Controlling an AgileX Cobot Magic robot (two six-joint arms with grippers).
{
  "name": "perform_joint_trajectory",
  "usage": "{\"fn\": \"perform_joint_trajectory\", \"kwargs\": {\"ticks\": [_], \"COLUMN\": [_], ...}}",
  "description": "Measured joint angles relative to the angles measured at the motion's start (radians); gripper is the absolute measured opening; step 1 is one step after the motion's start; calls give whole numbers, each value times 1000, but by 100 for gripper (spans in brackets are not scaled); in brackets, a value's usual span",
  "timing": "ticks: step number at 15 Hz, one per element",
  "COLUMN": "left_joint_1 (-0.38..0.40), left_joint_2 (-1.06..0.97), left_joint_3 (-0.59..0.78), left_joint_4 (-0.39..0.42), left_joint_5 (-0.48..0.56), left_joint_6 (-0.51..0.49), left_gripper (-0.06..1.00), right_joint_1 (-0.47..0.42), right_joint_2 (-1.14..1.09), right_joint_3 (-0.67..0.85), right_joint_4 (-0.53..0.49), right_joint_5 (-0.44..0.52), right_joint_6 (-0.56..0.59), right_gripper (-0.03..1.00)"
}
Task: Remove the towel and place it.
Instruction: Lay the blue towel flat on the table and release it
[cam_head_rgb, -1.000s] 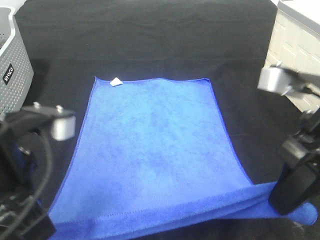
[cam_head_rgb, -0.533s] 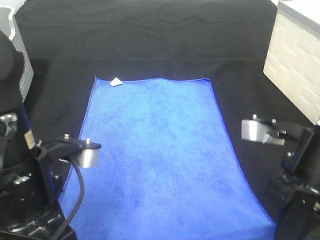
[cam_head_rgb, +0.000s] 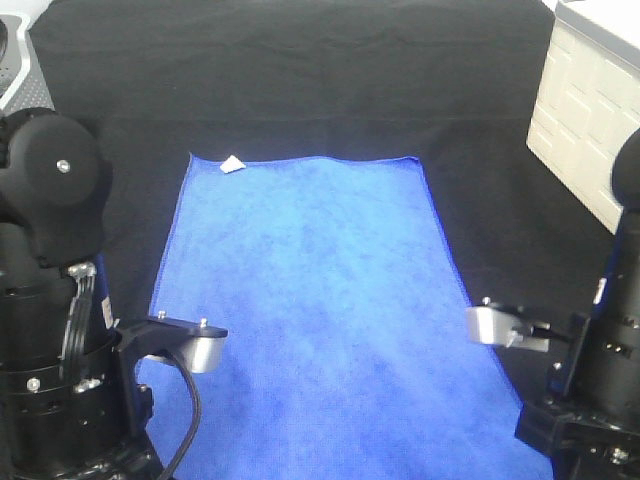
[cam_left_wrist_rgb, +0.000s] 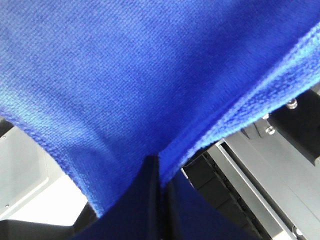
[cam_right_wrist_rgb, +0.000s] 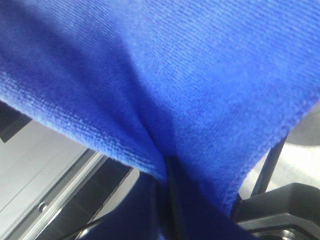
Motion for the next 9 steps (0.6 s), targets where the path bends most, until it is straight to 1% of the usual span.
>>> {"fn": "perform_joint_trajectory", "kwargs": {"ticks": [4,9], "left_joint_1": [0,0], "left_joint_2": [43,128], "left_joint_3": [0,-23], "left_joint_4": [-6,-14], "left_joint_5": [0,8], "left_joint_6": [17,34], "left_gripper": [0,0], "right_joint_1": [0,0], "right_joint_2": [118,201], "right_joint_3": [-1,-3], "right_joint_4": [32,42], "right_joint_5": [0,-2], "right_joint_6": [-46,-51], "right_gripper": [1,1]}}
